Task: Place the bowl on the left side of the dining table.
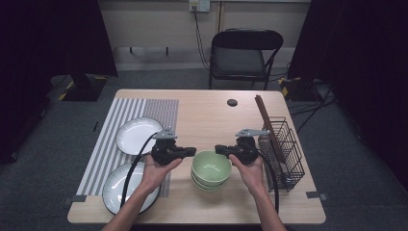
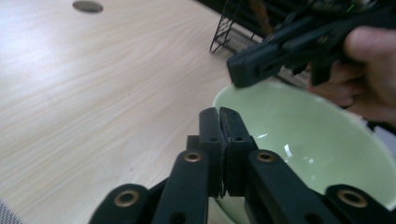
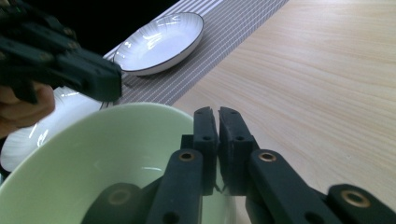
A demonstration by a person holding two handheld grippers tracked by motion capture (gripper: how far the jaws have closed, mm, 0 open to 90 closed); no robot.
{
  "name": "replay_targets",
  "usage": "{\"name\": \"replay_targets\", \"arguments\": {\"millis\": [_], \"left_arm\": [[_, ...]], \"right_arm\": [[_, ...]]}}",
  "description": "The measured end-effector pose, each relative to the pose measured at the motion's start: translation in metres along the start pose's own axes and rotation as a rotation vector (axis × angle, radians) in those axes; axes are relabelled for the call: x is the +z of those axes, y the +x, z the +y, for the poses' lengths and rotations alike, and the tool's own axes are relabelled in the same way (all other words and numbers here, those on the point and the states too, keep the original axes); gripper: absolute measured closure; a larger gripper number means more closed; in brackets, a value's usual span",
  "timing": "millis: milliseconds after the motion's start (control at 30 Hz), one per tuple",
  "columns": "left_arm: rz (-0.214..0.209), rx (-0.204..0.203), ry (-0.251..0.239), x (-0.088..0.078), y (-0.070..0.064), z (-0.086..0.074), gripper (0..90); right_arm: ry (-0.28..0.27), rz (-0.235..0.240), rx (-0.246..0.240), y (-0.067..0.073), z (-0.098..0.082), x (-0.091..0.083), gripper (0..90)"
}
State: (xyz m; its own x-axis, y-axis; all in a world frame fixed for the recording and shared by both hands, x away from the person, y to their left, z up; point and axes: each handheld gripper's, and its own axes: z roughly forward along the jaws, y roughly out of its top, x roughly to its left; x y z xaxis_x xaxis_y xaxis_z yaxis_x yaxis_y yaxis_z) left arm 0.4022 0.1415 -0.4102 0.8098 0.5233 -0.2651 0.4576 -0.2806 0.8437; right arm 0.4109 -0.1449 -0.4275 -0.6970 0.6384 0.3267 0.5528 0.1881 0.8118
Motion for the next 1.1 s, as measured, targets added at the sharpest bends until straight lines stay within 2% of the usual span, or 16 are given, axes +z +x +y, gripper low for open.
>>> {"name": "replay_targets", "arguments": {"millis": [67,100,167,200,300,433,567,767,833,900,967,1000,1100], "left_arm": [[-0.007,-0.01,0.012,0.002,0.001,0.002,83.6],[-0.019,-0.012,0.01,0.004,0.002,0.002,83.6],[-0.008,0.002,0.035,0.009,0.001,0.001,85.5],[-0.017,-0.007,0.039,0.012,0.002,0.0,85.5],[0.012,0.0,0.069,0.015,0.002,-0.001,87.2],[-0.001,-0.022,0.072,0.019,0.006,-0.005,86.6],[-0.002,-0.022,0.076,0.02,0.006,-0.005,86.5],[-0.023,-0.032,0.08,0.023,0.01,-0.003,86.1],[-0.015,-0.03,0.075,0.022,0.008,-0.003,85.8],[-0.007,-0.012,0.066,0.019,0.006,-0.002,81.0],[-0.023,-0.004,0.043,0.015,0.002,-0.001,76.0],[-0.035,0.018,0.029,0.011,-0.001,0.0,75.4],[-0.044,0.038,0.017,0.006,-0.012,0.003,69.7]], "right_arm": [[0.01,0.002,-0.008,-0.001,-0.003,0.001,83.9],[0.01,0.002,-0.008,-0.001,-0.003,0.001,83.9],[0.001,0.001,-0.004,0.0,-0.005,0.0,84.5],[0.001,0.001,-0.004,0.0,-0.005,0.0,84.5],[0.003,-0.001,-0.004,0.002,-0.002,-0.001,85.9],[0.01,0.008,-0.007,0.003,-0.001,0.001,85.2],[0.011,0.008,-0.009,0.003,-0.002,0.001,85.4],[-0.005,0.026,0.021,-0.001,-0.006,0.001,85.8],[-0.005,0.024,0.026,-0.001,-0.006,0.001,85.9],[-0.005,0.023,0.024,-0.001,-0.006,0.001,85.8],[-0.009,0.024,0.027,-0.001,-0.007,0.0,85.8],[-0.01,0.024,0.026,-0.001,-0.007,0.001,85.7],[-0.009,0.022,0.023,-0.001,-0.007,0.001,85.7]]}}
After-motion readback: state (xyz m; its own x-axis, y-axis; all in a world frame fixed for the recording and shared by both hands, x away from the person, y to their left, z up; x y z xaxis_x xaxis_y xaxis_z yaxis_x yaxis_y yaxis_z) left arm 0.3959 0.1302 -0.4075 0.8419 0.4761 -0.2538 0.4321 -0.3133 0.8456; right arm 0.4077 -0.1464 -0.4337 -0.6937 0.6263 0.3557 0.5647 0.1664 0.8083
